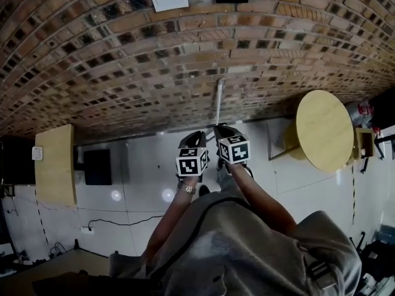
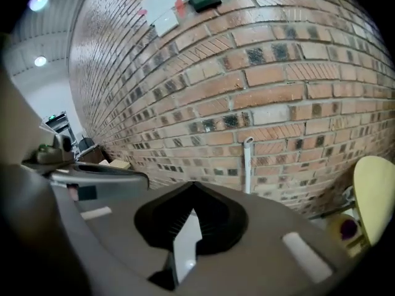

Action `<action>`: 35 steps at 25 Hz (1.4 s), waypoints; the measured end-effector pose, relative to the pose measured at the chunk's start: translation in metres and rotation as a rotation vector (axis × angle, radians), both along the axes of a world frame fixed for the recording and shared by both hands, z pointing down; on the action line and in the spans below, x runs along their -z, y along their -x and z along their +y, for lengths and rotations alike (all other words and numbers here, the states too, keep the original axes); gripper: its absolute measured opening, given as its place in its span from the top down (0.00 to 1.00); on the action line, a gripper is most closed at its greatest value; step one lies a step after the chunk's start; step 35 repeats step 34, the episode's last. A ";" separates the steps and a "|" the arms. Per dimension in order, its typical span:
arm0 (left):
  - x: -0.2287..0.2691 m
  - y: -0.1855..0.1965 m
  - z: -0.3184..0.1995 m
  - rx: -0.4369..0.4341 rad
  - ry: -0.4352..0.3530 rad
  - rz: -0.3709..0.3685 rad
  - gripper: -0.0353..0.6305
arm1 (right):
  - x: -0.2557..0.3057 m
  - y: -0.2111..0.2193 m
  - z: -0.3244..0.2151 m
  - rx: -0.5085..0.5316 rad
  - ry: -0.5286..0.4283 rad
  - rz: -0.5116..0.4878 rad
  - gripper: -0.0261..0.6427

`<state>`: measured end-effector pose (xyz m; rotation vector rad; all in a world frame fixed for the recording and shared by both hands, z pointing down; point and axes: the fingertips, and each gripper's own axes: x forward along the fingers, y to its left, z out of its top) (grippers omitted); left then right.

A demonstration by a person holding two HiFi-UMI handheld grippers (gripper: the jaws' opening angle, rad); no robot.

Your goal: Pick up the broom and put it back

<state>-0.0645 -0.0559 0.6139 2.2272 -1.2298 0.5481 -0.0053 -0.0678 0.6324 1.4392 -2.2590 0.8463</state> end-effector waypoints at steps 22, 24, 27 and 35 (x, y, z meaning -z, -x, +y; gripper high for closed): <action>0.020 -0.040 0.079 -0.070 -0.036 0.012 0.89 | 0.042 -0.010 0.095 0.026 -0.043 0.018 0.96; 0.022 -0.047 0.082 -0.076 -0.041 0.009 0.89 | 0.038 -0.016 0.101 0.019 -0.028 0.001 0.96; 0.026 -0.055 0.084 -0.080 -0.050 0.016 0.89 | 0.042 -0.020 0.107 0.028 -0.040 -0.002 0.96; 0.023 -0.069 0.100 -0.091 -0.040 0.005 0.89 | 0.037 -0.031 0.125 0.021 -0.019 -0.023 0.96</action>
